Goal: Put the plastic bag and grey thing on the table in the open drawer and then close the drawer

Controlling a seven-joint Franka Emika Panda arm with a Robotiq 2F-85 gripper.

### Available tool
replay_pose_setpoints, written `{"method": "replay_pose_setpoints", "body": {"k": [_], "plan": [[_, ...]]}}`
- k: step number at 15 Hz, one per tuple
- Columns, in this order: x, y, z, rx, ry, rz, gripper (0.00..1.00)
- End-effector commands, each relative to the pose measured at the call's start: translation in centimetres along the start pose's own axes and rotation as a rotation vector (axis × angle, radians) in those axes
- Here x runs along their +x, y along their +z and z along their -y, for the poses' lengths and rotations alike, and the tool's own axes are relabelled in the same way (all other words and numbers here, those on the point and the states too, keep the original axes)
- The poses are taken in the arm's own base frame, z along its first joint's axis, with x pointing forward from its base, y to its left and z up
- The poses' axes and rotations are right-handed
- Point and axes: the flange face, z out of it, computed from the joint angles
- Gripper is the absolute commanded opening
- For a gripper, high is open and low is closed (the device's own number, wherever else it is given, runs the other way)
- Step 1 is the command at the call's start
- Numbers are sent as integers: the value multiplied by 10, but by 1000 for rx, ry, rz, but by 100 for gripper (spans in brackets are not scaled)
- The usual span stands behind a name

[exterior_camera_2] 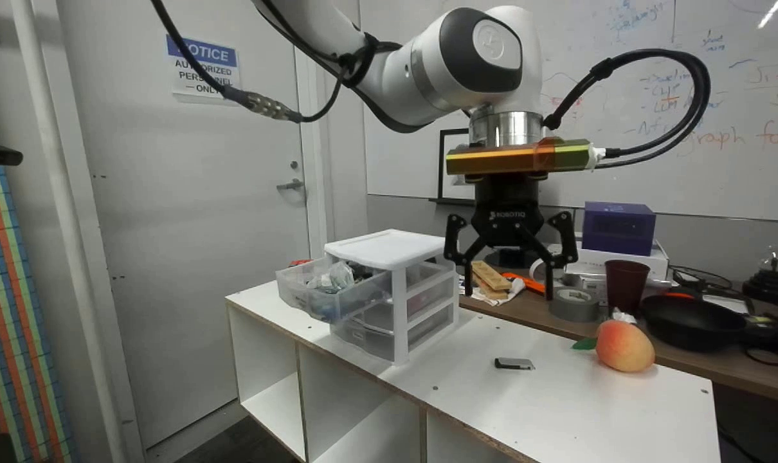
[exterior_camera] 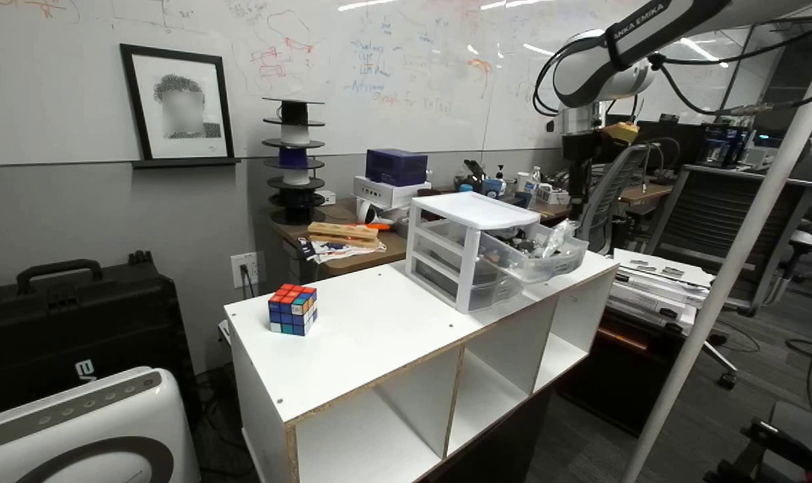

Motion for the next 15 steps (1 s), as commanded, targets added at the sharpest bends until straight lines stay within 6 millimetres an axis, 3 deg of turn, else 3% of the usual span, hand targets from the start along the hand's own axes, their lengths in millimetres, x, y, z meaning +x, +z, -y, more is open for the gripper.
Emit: {"method": "replay_pose_setpoints", "body": {"k": [1, 6, 9, 15], "plan": [[3, 0, -1, 5, 13, 10, 100], [5, -5, -3, 5, 30, 12, 100], [14, 4, -5, 65, 230, -27, 100], [64, 75, -4, 167, 530, -104, 100]]}}
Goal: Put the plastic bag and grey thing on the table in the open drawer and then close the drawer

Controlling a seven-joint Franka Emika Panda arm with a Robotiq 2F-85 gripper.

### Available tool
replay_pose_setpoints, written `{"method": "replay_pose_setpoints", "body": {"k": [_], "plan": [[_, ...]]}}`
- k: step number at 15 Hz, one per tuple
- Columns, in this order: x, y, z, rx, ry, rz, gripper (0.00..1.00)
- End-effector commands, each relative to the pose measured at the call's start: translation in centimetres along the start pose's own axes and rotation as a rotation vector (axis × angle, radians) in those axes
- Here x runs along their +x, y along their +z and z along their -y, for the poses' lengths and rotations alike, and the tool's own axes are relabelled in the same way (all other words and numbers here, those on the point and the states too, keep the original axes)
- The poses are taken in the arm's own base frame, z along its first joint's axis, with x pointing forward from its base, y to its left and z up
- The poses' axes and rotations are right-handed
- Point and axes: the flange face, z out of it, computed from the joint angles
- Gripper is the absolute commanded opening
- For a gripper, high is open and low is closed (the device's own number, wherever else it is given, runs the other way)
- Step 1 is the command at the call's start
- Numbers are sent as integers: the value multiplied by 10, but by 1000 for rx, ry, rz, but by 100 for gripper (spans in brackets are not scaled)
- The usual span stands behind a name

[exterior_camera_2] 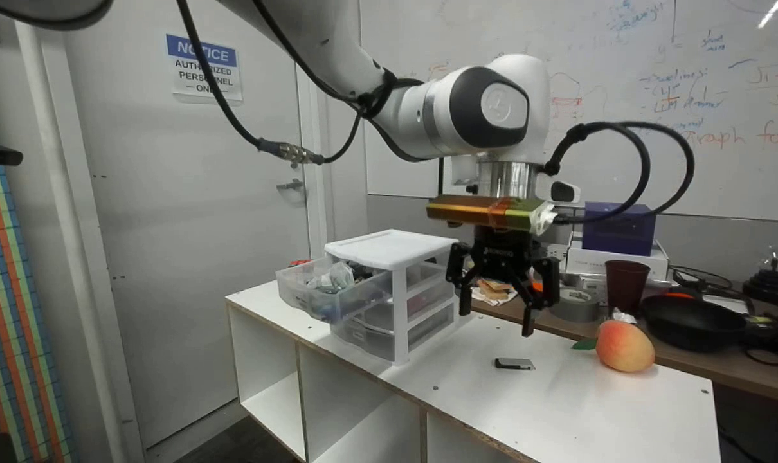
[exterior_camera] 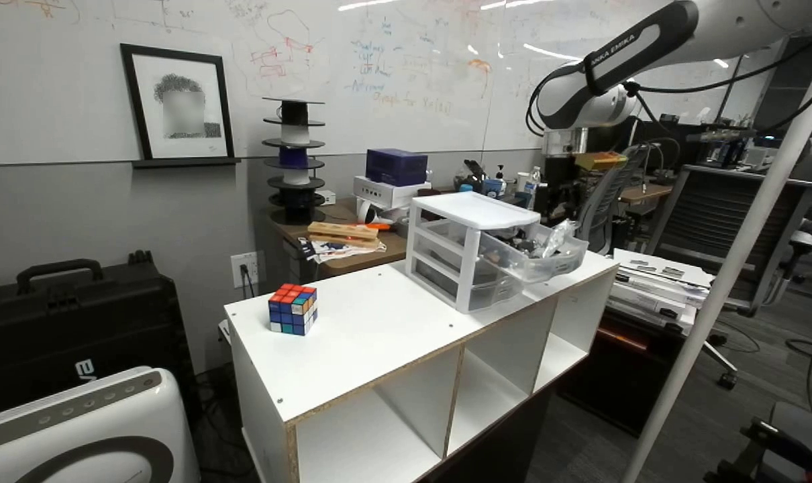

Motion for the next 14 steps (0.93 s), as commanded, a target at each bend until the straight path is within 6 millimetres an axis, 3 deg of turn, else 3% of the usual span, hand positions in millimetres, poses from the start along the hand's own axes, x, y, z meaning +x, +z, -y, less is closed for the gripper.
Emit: {"method": "replay_pose_setpoints", "body": {"k": [1, 3, 5, 10, 14], "plan": [[34, 41, 1, 66, 183, -48, 100], [47, 60, 0, 98, 281, -66, 100], [58, 65, -1, 123, 373, -94, 100], [79, 54, -6, 164, 586, -211, 100], [87, 62, -8, 138, 772, -242, 100]]}}
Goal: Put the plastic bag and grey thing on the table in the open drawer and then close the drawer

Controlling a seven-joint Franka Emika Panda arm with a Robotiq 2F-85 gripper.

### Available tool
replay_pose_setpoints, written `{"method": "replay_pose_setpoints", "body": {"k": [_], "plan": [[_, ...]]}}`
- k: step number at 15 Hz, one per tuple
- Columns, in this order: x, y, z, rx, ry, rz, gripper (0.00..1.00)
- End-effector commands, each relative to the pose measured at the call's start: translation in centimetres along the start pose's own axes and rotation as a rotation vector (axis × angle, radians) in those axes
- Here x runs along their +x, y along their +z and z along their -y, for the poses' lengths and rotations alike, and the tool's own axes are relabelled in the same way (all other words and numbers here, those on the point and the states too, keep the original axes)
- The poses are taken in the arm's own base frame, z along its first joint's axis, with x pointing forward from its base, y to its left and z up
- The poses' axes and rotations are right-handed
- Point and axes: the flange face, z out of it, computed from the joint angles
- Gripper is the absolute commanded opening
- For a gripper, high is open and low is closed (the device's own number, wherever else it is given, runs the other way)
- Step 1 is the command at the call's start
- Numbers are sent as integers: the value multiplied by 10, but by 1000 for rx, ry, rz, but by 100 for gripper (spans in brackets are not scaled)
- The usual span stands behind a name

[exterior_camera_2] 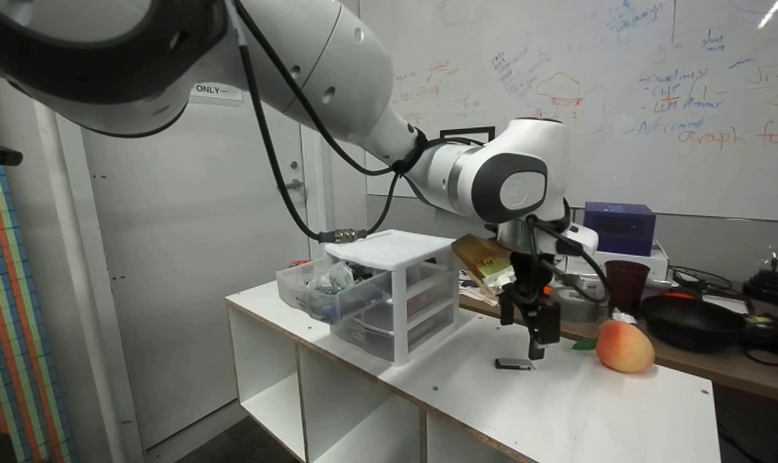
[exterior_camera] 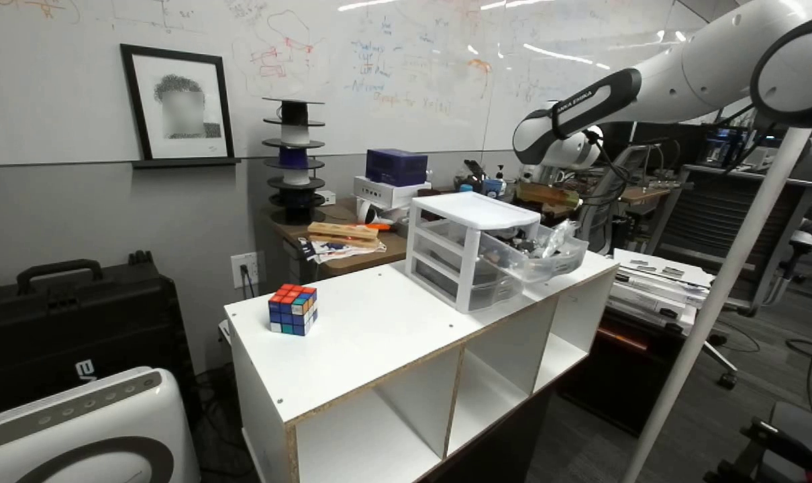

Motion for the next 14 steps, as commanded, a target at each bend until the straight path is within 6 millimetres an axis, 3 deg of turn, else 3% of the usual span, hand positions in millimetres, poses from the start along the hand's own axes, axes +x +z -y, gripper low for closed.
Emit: {"method": "replay_pose_setpoints", "body": {"k": [1, 6, 8, 9, 10, 14], "plan": [[9, 13, 4, -27, 145, -40, 100], [2, 36, 2, -84, 243, 27, 100], [1, 33, 4, -89, 252, 42, 100], [1, 31, 5, -88, 257, 50, 91], [0, 28, 7, -91, 259, 55, 72], [-1, 13, 10, -104, 253, 57, 42]]}}
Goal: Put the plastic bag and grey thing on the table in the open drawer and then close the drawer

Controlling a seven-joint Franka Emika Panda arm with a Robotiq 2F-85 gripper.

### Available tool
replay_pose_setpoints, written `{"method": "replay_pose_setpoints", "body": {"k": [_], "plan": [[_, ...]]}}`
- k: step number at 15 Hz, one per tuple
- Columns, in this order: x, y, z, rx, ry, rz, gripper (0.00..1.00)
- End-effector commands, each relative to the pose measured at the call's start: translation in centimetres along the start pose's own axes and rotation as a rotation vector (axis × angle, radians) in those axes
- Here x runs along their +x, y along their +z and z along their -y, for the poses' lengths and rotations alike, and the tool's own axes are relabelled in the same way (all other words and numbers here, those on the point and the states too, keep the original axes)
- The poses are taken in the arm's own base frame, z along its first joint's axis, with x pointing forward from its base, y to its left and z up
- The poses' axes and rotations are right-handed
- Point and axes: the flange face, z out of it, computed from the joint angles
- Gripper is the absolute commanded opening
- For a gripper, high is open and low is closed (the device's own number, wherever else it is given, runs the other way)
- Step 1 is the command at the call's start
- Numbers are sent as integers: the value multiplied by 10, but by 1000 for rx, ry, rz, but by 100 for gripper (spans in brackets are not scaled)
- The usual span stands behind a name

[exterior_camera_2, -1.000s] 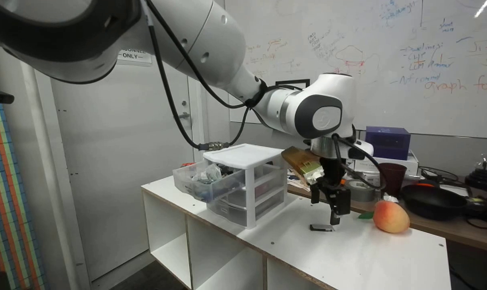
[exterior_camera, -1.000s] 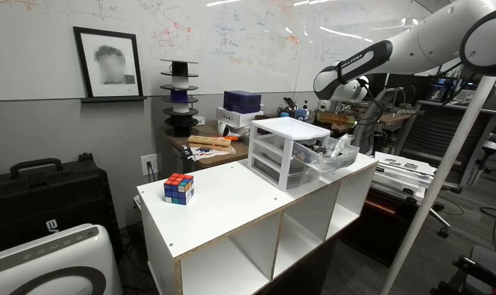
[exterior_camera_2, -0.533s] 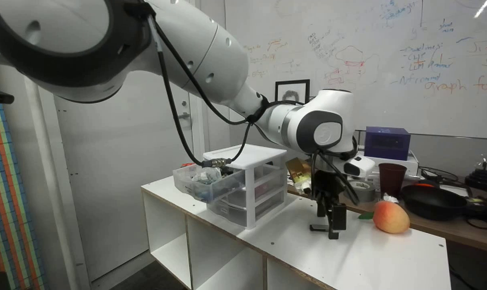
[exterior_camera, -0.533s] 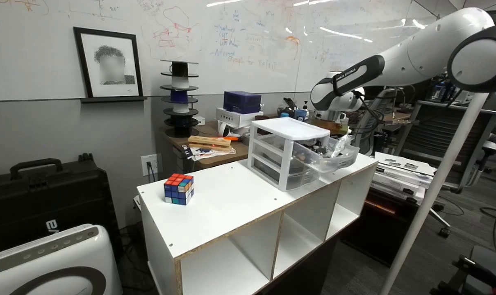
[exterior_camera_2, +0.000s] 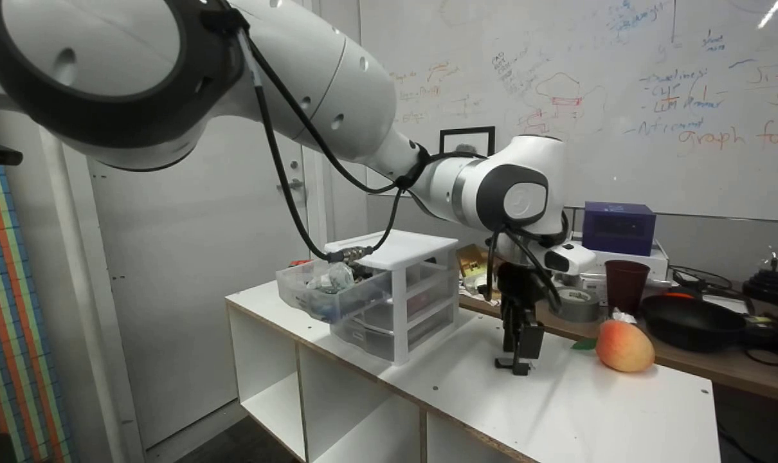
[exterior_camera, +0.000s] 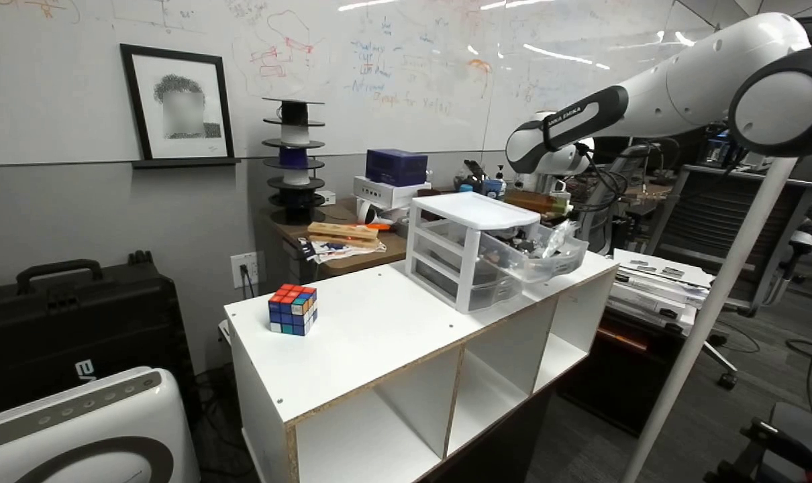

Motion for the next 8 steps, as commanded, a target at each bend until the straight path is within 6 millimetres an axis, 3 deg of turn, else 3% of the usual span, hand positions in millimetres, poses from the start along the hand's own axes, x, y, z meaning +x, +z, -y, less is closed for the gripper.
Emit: {"method": "replay_pose_setpoints", "body": {"k": [1, 5, 8], "plan": [[-2, -12, 7, -22, 5, -12, 33], [-1, -9, 1, -47, 4, -3, 6], [-1, -12, 0, -51, 0, 1, 9]]}}
